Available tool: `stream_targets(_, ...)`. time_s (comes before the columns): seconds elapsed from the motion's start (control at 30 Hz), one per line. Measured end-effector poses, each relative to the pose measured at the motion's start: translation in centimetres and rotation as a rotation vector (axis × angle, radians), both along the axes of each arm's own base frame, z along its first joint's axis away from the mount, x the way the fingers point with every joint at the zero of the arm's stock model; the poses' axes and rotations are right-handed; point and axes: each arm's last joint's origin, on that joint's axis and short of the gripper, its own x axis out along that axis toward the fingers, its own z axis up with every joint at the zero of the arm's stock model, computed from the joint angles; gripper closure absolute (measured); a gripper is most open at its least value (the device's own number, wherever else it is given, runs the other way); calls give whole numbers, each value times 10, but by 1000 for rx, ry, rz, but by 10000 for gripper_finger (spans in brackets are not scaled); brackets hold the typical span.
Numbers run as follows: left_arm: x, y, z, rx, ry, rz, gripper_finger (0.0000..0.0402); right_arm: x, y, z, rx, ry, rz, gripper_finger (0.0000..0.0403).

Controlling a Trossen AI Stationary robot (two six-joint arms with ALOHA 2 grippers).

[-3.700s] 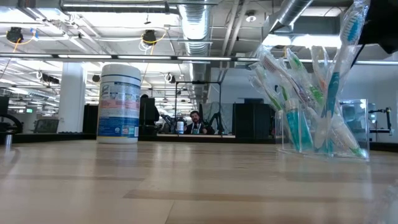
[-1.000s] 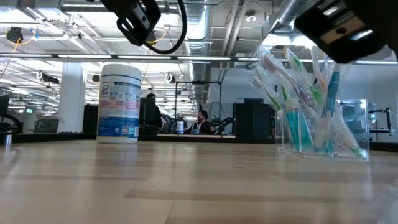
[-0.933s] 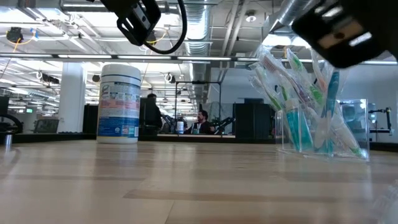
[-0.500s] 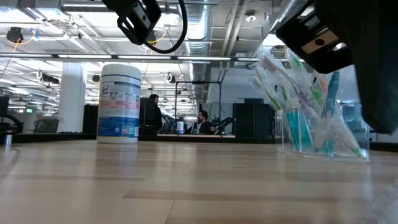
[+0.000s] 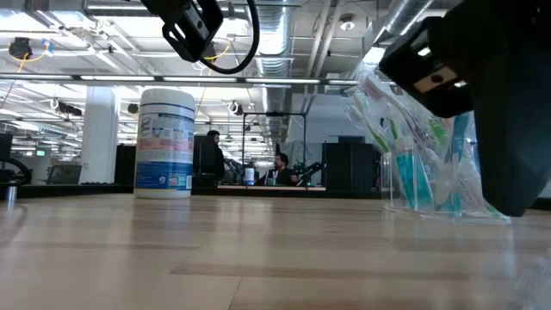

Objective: Pick & Place toothbrushing station
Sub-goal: Put the orange toothbrush into the transparent organizer

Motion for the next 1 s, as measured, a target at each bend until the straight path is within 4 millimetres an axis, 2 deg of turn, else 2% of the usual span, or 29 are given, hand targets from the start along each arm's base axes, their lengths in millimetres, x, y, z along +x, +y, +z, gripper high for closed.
stream_targets(0.27, 0, 0, 0, -1, 1, -3, 363, 0, 0, 0, 5, -5, -1, 264)
stream_targets(0.43, 0, 0, 0, -1, 1, -3, 363, 3, 3, -18, -6, 8, 16, 261)
stream_targets(0.63, 0, 0, 0, -2, -1, -2, 363, 11, 6, -26, 21, 26, 12, 269)
stream_targets(0.83, 0, 0, 1, -5, -8, -2, 363, 10, 5, -27, 13, 40, 14, 301)
stream_targets(1.0, 0, 0, 1, -5, -10, 1, 363, 9, 7, -24, 6, 51, 19, 352)
